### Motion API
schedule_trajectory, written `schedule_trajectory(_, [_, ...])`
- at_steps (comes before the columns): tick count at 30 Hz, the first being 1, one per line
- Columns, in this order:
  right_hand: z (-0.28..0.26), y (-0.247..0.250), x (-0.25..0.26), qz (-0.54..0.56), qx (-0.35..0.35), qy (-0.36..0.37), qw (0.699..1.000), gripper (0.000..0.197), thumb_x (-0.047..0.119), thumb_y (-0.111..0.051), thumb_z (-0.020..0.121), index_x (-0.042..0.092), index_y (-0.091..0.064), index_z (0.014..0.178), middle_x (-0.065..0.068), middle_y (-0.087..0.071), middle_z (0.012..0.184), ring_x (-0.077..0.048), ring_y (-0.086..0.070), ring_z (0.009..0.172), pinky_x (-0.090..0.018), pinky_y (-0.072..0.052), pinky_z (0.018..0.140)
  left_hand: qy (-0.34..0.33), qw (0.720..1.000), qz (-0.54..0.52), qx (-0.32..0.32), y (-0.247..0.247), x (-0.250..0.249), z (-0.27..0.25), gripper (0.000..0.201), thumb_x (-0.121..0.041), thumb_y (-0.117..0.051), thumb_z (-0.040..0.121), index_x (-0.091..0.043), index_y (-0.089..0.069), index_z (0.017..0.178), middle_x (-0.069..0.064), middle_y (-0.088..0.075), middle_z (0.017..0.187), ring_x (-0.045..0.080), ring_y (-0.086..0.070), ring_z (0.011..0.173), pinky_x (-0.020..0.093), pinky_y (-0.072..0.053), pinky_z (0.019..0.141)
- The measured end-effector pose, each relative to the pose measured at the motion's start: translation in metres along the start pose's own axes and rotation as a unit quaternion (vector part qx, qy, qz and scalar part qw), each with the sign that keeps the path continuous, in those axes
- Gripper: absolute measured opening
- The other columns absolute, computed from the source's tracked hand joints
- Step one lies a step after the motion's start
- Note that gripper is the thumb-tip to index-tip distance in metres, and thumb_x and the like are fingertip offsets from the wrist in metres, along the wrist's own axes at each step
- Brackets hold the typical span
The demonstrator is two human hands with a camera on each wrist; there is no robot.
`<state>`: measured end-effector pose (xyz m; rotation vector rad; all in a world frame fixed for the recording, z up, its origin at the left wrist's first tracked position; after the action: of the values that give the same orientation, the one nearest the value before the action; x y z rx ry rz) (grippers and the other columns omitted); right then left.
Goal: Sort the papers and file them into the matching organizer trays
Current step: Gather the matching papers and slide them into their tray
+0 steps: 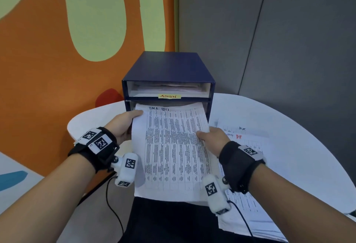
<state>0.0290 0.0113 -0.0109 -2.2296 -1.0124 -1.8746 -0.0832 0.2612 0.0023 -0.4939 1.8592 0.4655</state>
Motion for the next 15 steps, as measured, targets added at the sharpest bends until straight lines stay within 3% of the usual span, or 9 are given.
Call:
schedule_trajectory(1, [0.002, 0.003, 0.005, 0.002, -0.010, -0.007, 1.000, 0.033, 0.021, -0.053, 0.097, 0.003, -0.054, 0.125, -0.012, -0.059, 0.128, -0.020, -0.059, 0.093, -0.021, -0.041, 0.076, 0.005, 1.000, 0.013, 0.027, -0.006, 0.001, -0.003, 0.039, -0.036, -0.052, 0.098, -0.007, -0.065, 0.120, 0.017, -0.073, 0.105, 0.027, -0.069, 0.089, 0.035, -0.057, 0.074])
schedule_trajectory(3, [0.008, 0.013, 0.013, -0.016, -0.035, -0.026, 0.999, 0.042, 0.022, -0.053, 0.097, -0.001, -0.049, 0.132, -0.014, -0.056, 0.131, -0.025, -0.058, 0.102, -0.018, -0.036, 0.076, 0.015, 0.991, 0.078, 0.111, -0.024, 0.005, -0.015, 0.040, -0.041, -0.059, 0.093, -0.011, -0.066, 0.117, 0.013, -0.075, 0.101, 0.023, -0.072, 0.082, 0.033, -0.059, 0.067])
schedule_trajectory(5, [0.015, 0.020, 0.022, -0.020, -0.046, -0.030, 0.998, 0.037, 0.027, -0.054, 0.095, 0.006, -0.057, 0.126, -0.008, -0.065, 0.106, -0.018, -0.058, 0.082, -0.018, -0.039, 0.065, 0.016, 0.975, 0.131, 0.177, -0.036, 0.010, -0.024, 0.061, -0.047, -0.079, 0.071, -0.009, -0.067, 0.117, 0.011, -0.075, 0.106, 0.025, -0.073, 0.091, 0.035, -0.061, 0.075])
schedule_trajectory(7, [0.018, 0.021, 0.022, -0.003, -0.046, -0.046, 0.998, 0.025, 0.031, -0.057, 0.093, 0.014, -0.058, 0.111, -0.001, -0.053, 0.075, -0.011, -0.047, 0.061, -0.018, -0.039, 0.054, 0.003, 0.975, 0.107, 0.193, -0.034, 0.009, -0.021, 0.084, -0.048, -0.092, 0.048, -0.007, -0.068, 0.117, 0.012, -0.072, 0.113, 0.028, -0.071, 0.102, 0.038, -0.058, 0.087])
schedule_trajectory(8, [0.017, 0.017, 0.018, 0.030, -0.029, -0.066, 0.997, 0.027, 0.031, -0.061, 0.091, 0.010, -0.055, 0.107, -0.002, -0.051, 0.074, -0.014, -0.048, 0.061, -0.019, -0.043, 0.056, -0.008, 0.980, 0.080, 0.180, -0.030, 0.005, -0.017, 0.085, -0.047, -0.094, 0.044, -0.006, -0.069, 0.114, 0.014, -0.072, 0.113, 0.027, -0.071, 0.100, 0.037, -0.059, 0.085])
schedule_trajectory(10, [0.010, 0.005, 0.005, 0.097, 0.029, -0.113, 0.988, 0.033, 0.029, -0.065, 0.088, 0.006, -0.057, 0.109, -0.008, -0.060, 0.079, -0.021, -0.057, 0.063, -0.024, -0.052, 0.059, -0.015, 0.990, 0.039, 0.131, -0.018, -0.002, -0.006, 0.069, -0.041, -0.090, 0.055, -0.001, -0.071, 0.108, 0.017, -0.073, 0.110, 0.023, -0.074, 0.086, 0.030, -0.061, 0.072])
schedule_trajectory(11, [0.003, -0.002, 0.001, 0.103, 0.065, -0.125, 0.985, 0.027, 0.026, -0.064, 0.088, 0.007, -0.059, 0.107, -0.008, -0.064, 0.074, -0.019, -0.060, 0.057, -0.023, -0.051, 0.054, -0.008, 0.994, 0.022, 0.107, -0.012, -0.003, -0.002, 0.057, -0.036, -0.084, 0.068, 0.001, -0.070, 0.109, 0.018, -0.073, 0.107, 0.023, -0.074, 0.080, 0.030, -0.061, 0.070])
schedule_trajectory(13, [-0.009, -0.011, -0.007, 0.084, 0.110, -0.140, 0.980, 0.011, 0.021, -0.061, 0.091, 0.011, -0.058, 0.092, 0.000, -0.061, 0.055, -0.012, -0.057, 0.042, -0.021, -0.042, 0.048, 0.008, 0.997, -0.009, 0.073, -0.003, -0.002, 0.005, 0.046, -0.032, -0.071, 0.085, 0.003, -0.067, 0.116, 0.019, -0.073, 0.106, 0.026, -0.072, 0.081, 0.036, -0.057, 0.081])
schedule_trajectory(15, [-0.011, -0.011, -0.009, 0.087, 0.099, -0.129, 0.983, 0.009, 0.019, -0.059, 0.091, 0.011, -0.055, 0.088, 0.003, -0.052, 0.048, -0.008, -0.050, 0.036, -0.020, -0.034, 0.044, 0.012, 0.998, -0.035, 0.052, 0.001, -0.001, 0.007, 0.044, -0.032, -0.064, 0.092, 0.001, -0.065, 0.121, 0.015, -0.073, 0.104, 0.023, -0.072, 0.079, 0.033, -0.056, 0.081])
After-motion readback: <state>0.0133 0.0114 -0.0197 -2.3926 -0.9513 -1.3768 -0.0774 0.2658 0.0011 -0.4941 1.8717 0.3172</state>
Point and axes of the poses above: each hand's wrist, its own z-axis towards the middle knuckle, its own y-axis out of the back of the hand, x = y × z, the point moved 10 cm from there along z, towards the middle knuckle
